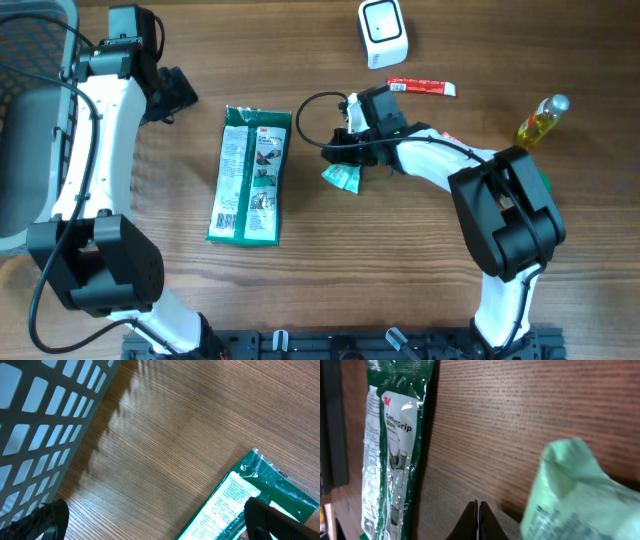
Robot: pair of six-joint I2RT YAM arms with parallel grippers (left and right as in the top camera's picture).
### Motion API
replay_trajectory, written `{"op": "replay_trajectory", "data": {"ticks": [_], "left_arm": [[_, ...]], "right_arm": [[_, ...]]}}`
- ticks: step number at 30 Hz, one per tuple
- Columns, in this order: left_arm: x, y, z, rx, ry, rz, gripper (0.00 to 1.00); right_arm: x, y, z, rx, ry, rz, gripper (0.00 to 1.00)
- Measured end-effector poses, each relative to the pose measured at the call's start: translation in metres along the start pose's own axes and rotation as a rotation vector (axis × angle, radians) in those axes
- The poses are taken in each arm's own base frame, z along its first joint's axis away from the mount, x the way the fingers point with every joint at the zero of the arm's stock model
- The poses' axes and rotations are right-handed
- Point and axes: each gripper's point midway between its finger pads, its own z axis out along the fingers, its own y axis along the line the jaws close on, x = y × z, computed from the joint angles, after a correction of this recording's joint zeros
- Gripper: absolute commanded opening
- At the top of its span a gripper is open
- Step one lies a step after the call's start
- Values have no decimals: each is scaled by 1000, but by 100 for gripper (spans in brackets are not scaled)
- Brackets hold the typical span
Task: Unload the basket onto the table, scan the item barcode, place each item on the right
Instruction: 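Grasp the light green pack beside the gloves pack with right gripper and lift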
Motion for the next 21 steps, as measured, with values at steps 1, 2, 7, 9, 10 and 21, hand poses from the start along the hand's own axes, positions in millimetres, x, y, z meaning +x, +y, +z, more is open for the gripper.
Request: {"op": "replay_trajectory", "data": {"ticks": [1,2,7,9,10,21], "left_arm": [[0,0,0,0,0,0,100],[0,0,0,0,0,0,100],[0,0,0,0,0,0,100],[0,0,0,0,0,0,100],[0,0,0,0,0,0,100],[0,0,0,0,0,0,100]], "right_arm": [[0,0,1,-7,3,-11,4],[0,-1,3,-17,7,-27,4],[-3,9,6,-77,2,-92,10],[-10,26,-9,-108,-23,-138,10],[-13,38,-23,-114,-37,-156,9],[13,-17,-38,140,55,68,10]]}}
